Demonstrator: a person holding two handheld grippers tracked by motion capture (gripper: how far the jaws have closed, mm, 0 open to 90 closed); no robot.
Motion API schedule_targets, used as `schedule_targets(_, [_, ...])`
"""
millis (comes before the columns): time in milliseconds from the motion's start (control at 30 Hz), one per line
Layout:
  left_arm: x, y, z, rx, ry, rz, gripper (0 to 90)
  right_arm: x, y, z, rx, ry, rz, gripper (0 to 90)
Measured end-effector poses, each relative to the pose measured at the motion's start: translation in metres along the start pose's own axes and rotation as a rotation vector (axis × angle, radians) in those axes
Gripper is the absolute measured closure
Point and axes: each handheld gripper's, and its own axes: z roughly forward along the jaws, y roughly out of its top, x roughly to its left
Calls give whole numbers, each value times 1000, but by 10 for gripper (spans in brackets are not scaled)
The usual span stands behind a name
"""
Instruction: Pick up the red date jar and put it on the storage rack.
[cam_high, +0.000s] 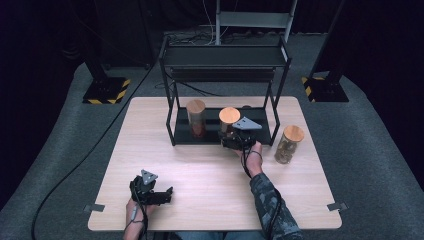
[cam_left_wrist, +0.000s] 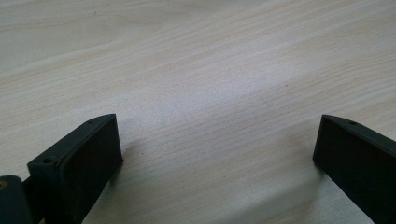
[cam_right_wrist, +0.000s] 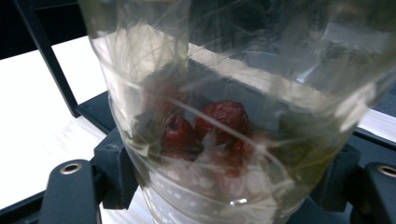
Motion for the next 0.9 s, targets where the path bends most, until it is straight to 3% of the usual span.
schedule_targets(900, [0,0,0,1,0,1,5,-13,1,27,24,-29,38,247])
